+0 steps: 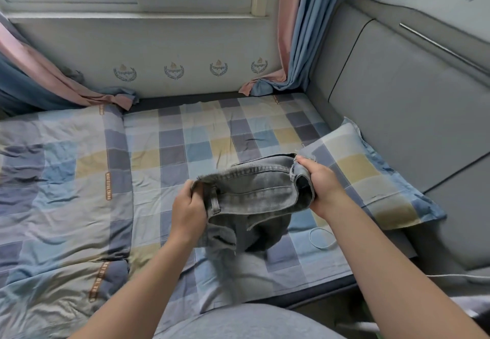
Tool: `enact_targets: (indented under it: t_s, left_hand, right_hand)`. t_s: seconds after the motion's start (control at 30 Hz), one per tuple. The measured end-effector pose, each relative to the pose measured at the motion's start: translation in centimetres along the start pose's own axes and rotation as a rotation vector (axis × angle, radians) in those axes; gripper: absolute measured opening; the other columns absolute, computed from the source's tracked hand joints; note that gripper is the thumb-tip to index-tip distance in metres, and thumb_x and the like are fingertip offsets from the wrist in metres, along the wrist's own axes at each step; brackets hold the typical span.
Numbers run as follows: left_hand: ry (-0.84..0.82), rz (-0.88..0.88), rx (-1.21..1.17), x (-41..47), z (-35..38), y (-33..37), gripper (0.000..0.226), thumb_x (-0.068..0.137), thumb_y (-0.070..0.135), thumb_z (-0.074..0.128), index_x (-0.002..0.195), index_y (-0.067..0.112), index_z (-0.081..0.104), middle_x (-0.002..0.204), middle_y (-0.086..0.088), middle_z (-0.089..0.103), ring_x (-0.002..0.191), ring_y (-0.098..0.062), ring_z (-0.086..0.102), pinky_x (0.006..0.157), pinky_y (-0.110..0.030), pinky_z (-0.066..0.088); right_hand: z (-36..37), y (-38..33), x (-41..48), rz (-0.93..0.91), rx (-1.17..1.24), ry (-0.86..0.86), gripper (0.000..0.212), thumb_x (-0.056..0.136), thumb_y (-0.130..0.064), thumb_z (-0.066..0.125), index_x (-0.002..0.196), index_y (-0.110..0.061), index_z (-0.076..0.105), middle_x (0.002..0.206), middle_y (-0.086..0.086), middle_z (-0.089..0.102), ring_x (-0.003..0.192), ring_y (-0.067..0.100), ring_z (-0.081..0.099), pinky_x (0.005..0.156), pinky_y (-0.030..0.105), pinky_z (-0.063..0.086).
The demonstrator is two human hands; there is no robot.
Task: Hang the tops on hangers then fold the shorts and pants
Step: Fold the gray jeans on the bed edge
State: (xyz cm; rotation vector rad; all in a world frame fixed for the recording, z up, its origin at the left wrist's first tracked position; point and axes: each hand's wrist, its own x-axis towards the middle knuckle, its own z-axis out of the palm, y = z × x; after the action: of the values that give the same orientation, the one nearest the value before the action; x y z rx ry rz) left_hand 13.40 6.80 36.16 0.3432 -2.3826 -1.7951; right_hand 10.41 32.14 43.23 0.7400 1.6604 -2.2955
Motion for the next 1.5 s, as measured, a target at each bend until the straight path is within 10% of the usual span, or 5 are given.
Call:
enact_targets:
  t_s: [0.13,0.3,0.53,1.2,1.5]
  left_hand:
    - [-0.012,0.018,-0.126,0.9,-1.0,2.6,0.032,0.108,0.018,0.039,0.085,0.014,0.062,0.073,0.002,0.061,0.064,-0.005,0.053,0.061,-0.021,0.044]
    - [-0.143,-0.035,-0.312,1.5,-1.7,6.4,0.032,0.107,0.028,0.045,0.091,0.015,0.070,0.098,-0.016,0.074,0.096,-0.036,0.068,0.087,-0.047,0.055]
    - [-0.361,-0.195,-0.423,2.0,-2.3,7.9,0.031,0.104,0.026,0.049,0.098,0.006,0.071,0.102,-0.023,0.071,0.094,-0.034,0.067,0.092,-0.049,0.053]
    - [-0.262,0.016,0.287,-0.4,1.5,-0.9,0.019,0.090,0.010,0.061,0.093,0.027,0.054,0.085,0.005,0.064,0.080,-0.023,0.061,0.066,-0.037,0.049]
    - [-0.055,-0.041,0.825,2.7,-4.9,-7.2,0.026,0.081,-0.004,0.054,0.098,0.015,0.062,0.107,-0.008,0.060,0.105,-0.032,0.051,0.076,-0.037,0.045]
  right_hand:
    - [-0.1,0.8,-0.9,-0.296,-0.518,0.226,0.076,0.093,-0.040,0.066,0.153,-0.024,0.023,0.157,0.004,0.032,0.141,0.025,0.036,0.114,0.044,0.033]
    - [1.5,2.7,-4.3,-0.586,-0.993,-0.413,0.086,0.073,-0.063,0.071,0.145,-0.062,0.024,0.161,-0.026,0.013,0.149,0.006,0.015,0.115,0.040,0.019]
    - [4.6,4.6,-3.8,-0.783,-0.916,-0.310,0.035,0.091,-0.001,0.058,0.117,-0.023,0.066,0.100,-0.007,0.071,0.091,0.007,0.066,0.079,0.026,0.053]
    - [8.0,-0.2,-3.3,-0.333,-0.558,-0.299,0.013,0.091,-0.003,0.064,0.080,-0.011,0.063,0.075,0.006,0.064,0.068,0.015,0.059,0.066,0.029,0.049]
    - [0.9,2.8,2.9,-0.339,-1.535,-0.266,0.027,0.082,0.004,0.055,0.090,-0.019,0.067,0.092,0.002,0.066,0.089,0.025,0.062,0.068,0.028,0.044]
